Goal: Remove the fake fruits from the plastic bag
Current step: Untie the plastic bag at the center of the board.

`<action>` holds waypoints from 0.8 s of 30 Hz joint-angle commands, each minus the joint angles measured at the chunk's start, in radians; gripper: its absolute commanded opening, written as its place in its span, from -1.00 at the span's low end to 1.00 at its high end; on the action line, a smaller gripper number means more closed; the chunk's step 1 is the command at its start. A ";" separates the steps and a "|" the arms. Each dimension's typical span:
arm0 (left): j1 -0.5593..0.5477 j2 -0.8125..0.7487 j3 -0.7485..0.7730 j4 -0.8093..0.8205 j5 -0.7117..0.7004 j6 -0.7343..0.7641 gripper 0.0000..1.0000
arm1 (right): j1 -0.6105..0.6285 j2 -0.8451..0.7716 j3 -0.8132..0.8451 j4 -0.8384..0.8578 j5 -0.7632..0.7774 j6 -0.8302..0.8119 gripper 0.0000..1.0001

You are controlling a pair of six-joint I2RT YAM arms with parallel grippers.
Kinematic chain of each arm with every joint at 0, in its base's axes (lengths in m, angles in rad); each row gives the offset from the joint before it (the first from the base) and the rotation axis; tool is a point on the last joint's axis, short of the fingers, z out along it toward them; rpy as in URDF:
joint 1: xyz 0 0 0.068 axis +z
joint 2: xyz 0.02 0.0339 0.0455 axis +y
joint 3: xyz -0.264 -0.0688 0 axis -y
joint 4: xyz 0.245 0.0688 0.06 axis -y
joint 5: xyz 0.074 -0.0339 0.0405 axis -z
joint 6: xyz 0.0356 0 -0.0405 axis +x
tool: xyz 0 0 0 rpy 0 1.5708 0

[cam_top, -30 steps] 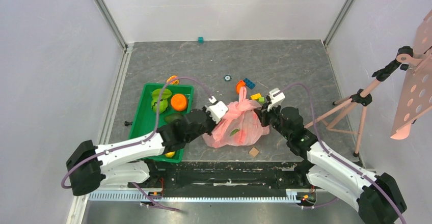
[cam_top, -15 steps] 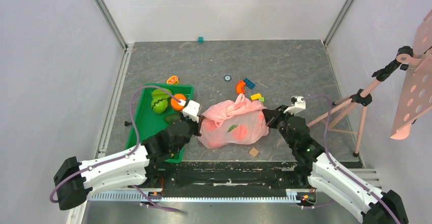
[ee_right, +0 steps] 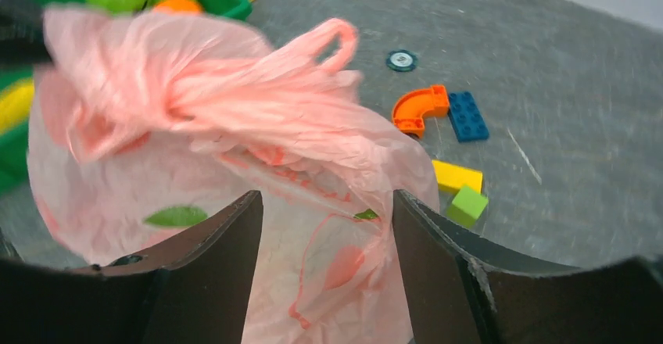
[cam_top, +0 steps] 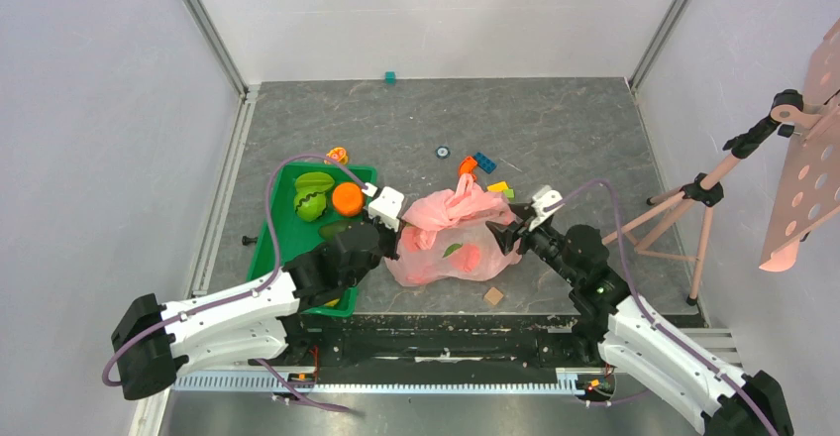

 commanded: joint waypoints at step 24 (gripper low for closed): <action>0.004 0.063 0.091 0.010 0.082 0.083 -0.96 | 0.114 0.233 0.275 -0.226 -0.313 -1.189 0.21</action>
